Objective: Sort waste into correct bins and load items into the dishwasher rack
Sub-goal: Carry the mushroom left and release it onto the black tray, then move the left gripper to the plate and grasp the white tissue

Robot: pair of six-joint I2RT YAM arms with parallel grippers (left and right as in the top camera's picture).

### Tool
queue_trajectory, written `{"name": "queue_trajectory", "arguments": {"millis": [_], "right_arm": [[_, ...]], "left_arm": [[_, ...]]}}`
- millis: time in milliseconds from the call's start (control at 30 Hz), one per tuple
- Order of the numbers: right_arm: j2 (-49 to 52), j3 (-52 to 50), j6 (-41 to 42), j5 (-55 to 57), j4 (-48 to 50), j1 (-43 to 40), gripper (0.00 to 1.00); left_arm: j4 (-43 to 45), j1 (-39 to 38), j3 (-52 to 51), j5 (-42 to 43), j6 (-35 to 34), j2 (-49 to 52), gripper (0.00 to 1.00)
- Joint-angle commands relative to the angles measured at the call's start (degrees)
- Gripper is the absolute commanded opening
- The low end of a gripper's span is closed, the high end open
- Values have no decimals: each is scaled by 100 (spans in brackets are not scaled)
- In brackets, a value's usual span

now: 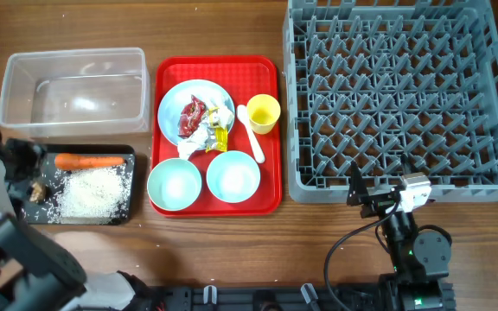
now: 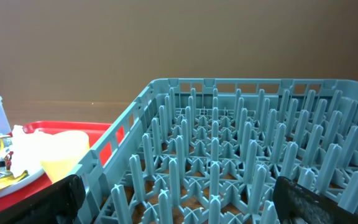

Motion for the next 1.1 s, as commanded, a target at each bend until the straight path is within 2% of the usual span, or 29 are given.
{"name": "queue_trajectory", "arguments": {"millis": [0, 67, 100, 300, 400, 567, 733, 900, 1067], "right_arm": [[11, -7, 81, 20, 22, -22, 100], [11, -7, 81, 20, 22, -22, 100], [11, -7, 81, 20, 22, -22, 100], [11, -7, 81, 20, 22, -22, 100], [11, -7, 81, 20, 22, -22, 100], [11, -7, 81, 20, 22, -22, 100], [11, -7, 81, 20, 22, -22, 100], [11, -7, 81, 20, 22, -22, 100], [11, -7, 81, 20, 22, -22, 100]], "left_arm": [[22, -238, 190, 1576, -345, -796, 71], [201, -540, 190, 2531, -669, -1117, 71], [308, -811, 190, 2706, -776, -1290, 71], [802, -2356, 190, 2645, -957, -1617, 73], [909, -3222, 190, 2059, -957, -1615, 73], [1316, -4321, 190, 1510, -957, -1615, 72], [1504, -5320, 190, 551, -922, -1615, 69], [1781, -5764, 267, 302, -732, -1609, 63], [1325, -5783, 669, -396, -411, -1467, 63]]}}
